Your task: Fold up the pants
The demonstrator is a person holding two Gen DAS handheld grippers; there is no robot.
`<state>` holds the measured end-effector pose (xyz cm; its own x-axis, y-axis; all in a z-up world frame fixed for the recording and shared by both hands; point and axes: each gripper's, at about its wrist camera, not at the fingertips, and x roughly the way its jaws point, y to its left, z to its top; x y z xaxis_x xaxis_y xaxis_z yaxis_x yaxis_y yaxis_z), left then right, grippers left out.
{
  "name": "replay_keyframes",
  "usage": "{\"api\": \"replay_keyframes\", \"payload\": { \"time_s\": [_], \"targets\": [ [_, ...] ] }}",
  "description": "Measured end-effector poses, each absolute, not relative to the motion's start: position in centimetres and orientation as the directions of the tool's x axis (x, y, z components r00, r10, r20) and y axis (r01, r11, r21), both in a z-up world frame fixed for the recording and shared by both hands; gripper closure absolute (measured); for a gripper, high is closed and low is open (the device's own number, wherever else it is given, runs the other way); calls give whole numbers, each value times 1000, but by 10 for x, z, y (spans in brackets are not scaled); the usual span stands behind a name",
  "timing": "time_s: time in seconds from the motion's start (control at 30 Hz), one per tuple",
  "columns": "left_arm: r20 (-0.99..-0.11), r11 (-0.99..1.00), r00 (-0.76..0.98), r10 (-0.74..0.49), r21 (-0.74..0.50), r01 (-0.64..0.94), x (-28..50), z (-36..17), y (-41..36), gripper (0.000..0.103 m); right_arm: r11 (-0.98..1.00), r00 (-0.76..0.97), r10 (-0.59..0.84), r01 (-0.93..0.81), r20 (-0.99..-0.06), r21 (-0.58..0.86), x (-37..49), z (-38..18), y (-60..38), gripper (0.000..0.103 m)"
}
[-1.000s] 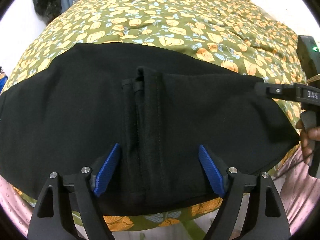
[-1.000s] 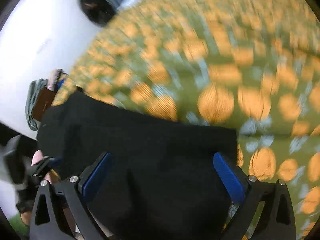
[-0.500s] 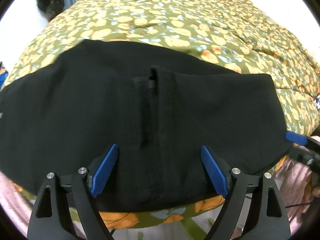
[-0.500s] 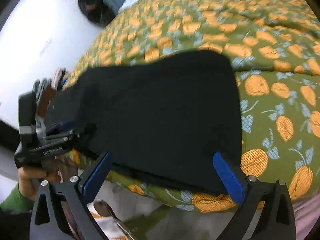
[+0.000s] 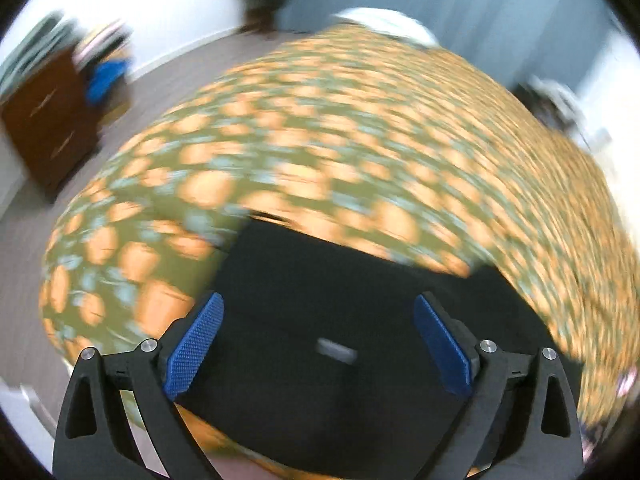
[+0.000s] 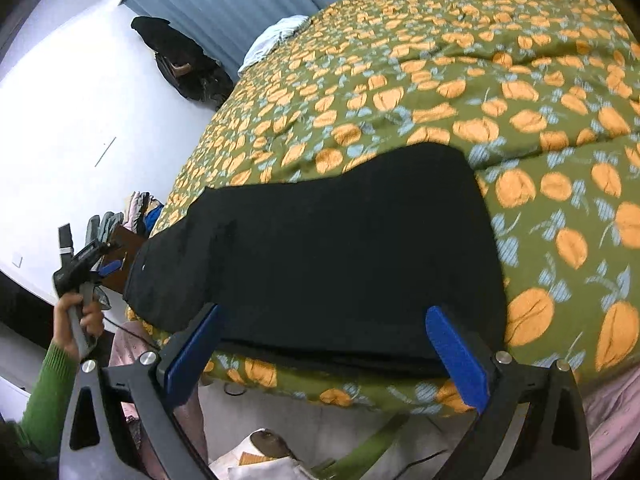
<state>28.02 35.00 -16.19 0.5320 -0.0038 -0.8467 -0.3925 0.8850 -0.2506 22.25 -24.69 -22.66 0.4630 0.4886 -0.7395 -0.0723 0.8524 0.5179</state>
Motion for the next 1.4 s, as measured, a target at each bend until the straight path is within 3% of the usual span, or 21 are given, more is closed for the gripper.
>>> {"api": "replay_keyframes", "payload": {
  "time_s": [0.07, 0.2, 0.27, 0.5, 0.57, 0.6, 0.63, 0.67, 0.77, 0.93, 1.07, 1.23, 1.37, 1.4],
  "targets": [
    [-872, 863, 488, -38, -275, -423, 283, -179, 382, 7, 853, 455, 489, -70, -745, 517, 220, -229, -240, 3],
    [-884, 848, 397, -246, -395, -353, 293, -223, 396, 6, 848, 445, 501, -81, -743, 523, 222, -226, -229, 3],
    [-908, 857, 337, -251, -370, -359, 297, -241, 390, 0, 846, 440, 508, -95, -740, 524, 225, -222, -225, 3],
    [-897, 800, 306, -320, -429, -421, 299, -264, 388, 3, 844, 449, 517, -123, -729, 522, 223, -217, -218, 3],
    [-899, 797, 299, -320, -426, -428, 298, -255, 385, 34, 842, 456, 515, -112, -726, 527, 222, -218, -222, 3],
    [-900, 789, 302, -313, -423, -445, 296, -249, 384, 42, 839, 464, 515, -101, -721, 534, 221, -218, -226, 3],
    [-903, 783, 309, -298, -417, -462, 292, -243, 383, 62, 837, 469, 516, -96, -717, 539, 220, -218, -228, 3],
    [-906, 779, 315, -282, -408, -476, 288, -237, 383, 73, 833, 481, 515, -86, -710, 546, 219, -219, -233, 3],
    [-885, 743, 374, -278, -445, -500, 273, -215, 385, 83, 832, 502, 509, -78, -699, 550, 216, -217, -241, 3],
    [-756, 641, 531, -382, -631, -437, 249, -158, 355, 87, 840, 542, 489, -81, -683, 537, 208, -213, -256, 3],
    [-698, 673, 543, -466, -679, -294, 250, -109, 283, 88, 833, 566, 484, -65, -667, 549, 203, -217, -267, 3],
    [-693, 751, 478, -540, -653, -99, 270, -82, 170, 88, 821, 584, 487, -52, -650, 568, 200, -219, -276, 3],
    [-754, 823, 398, -524, -568, 7, 282, -111, 74, 87, 819, 609, 477, -47, -633, 572, 195, -216, -283, 3],
    [-787, 865, 389, -479, -499, 54, 285, -125, 44, 86, 818, 615, 473, -42, -631, 573, 194, -217, -286, 3]
  ]
}}
